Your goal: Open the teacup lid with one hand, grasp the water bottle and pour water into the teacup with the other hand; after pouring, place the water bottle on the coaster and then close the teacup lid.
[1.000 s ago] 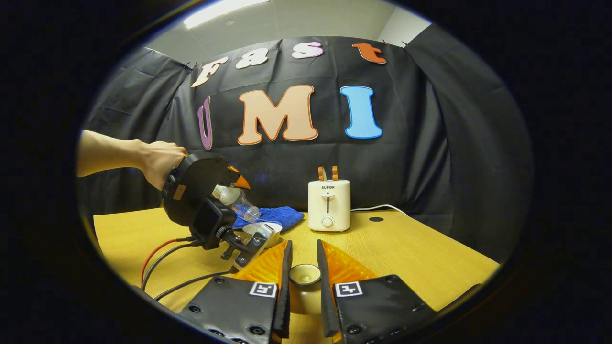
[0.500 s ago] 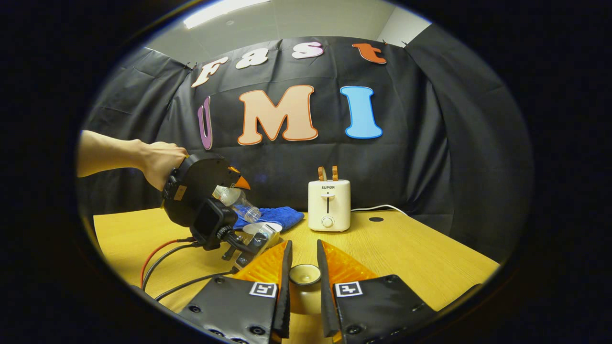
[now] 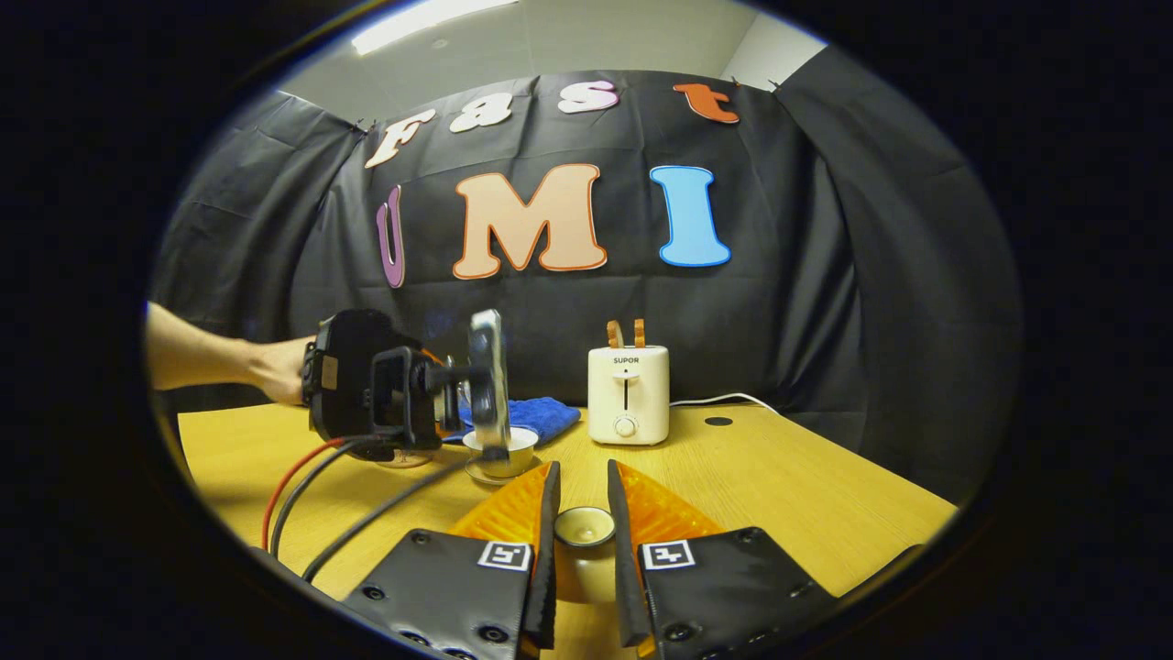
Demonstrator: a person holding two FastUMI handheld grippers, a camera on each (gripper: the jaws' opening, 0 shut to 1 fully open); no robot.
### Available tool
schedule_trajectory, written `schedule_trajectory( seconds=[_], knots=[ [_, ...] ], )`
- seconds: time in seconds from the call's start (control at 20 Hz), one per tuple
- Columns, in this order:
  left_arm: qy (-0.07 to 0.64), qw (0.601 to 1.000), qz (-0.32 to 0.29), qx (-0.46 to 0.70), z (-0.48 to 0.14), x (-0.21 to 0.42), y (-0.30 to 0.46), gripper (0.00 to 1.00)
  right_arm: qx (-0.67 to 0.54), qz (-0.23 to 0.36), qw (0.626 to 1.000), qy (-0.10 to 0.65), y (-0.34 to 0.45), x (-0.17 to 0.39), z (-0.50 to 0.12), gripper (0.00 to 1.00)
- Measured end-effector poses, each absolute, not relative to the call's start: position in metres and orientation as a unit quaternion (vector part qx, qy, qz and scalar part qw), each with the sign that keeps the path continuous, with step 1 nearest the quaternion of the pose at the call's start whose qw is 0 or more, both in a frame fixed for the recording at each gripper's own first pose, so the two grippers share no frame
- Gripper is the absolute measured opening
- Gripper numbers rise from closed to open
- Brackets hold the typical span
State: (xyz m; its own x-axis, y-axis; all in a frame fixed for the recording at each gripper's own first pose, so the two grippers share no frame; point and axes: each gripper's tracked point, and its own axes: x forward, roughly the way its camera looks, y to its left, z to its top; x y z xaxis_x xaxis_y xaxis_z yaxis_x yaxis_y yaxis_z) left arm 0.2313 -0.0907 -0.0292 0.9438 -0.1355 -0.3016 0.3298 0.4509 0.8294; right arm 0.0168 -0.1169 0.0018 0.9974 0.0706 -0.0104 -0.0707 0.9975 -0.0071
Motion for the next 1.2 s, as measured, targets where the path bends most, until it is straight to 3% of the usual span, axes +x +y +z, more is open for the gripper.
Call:
schedule_trajectory(
  seconds=[0.15,0.3,0.65,1.2],
  knots=[
    [0.063,0.948,-0.104,0.295,-0.017,0.240,-0.086,0.70,-0.004,0.035,0.999,0.005,-0.117,0.017,0.001,0.29],
    [0.037,0.990,-0.087,0.106,-0.017,0.246,-0.079,0.70,-0.004,0.034,0.999,0.005,-0.118,0.018,0.001,0.30],
    [0.009,0.997,-0.077,0.010,-0.019,0.249,-0.084,0.70,-0.004,0.030,1.000,0.005,-0.119,0.017,0.001,0.30],
    [0.004,0.998,-0.070,-0.010,-0.023,0.247,-0.087,0.70,-0.004,0.029,1.000,0.005,-0.119,0.017,0.001,0.30]
  ],
)
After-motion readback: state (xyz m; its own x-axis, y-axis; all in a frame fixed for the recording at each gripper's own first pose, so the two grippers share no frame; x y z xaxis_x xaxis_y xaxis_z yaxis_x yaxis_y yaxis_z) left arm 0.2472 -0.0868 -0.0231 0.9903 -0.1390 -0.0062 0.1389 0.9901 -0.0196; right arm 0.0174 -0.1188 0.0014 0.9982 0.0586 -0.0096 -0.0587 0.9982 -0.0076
